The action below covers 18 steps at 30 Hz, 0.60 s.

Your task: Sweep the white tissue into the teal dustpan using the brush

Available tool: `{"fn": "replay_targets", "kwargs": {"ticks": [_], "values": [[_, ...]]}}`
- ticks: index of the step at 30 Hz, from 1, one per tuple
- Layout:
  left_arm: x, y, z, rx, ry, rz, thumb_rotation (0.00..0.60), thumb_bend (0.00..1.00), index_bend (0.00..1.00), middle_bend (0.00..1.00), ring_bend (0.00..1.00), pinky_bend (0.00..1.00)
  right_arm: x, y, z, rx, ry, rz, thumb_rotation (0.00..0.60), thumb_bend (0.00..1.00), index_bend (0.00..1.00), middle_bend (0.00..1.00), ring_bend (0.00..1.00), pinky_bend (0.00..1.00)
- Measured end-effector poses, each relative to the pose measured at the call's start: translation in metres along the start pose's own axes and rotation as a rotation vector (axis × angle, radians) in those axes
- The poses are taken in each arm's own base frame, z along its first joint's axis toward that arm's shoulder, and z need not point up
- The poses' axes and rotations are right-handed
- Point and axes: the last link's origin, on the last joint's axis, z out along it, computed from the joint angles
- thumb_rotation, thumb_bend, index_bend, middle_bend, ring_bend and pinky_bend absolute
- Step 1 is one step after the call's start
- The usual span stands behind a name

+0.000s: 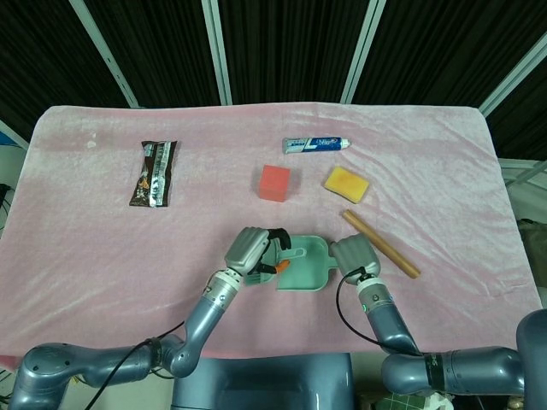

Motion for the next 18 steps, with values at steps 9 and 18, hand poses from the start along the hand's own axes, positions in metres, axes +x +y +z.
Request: {"fn": "replay_targets", "kwargs": {"ticks": [9,18], "values": [[-0.012,0.020,0.014,-0.051,-0.003,-0.055,0.600,0.37,0.58,0.64,0.90,1.00,0.002,-0.011,-0.005,0.019,-0.004,0.059,0.600,0.59,0.66,0.66,0.71,0.76],[-0.008,0.033,0.016,-0.137,0.052,-0.122,0.600,0.37,0.58,0.63,0.90,1.00,0.002,-0.010,-0.006,0.021,0.002,0.075,0.600,0.60,0.66,0.66,0.71,0.76]]}}
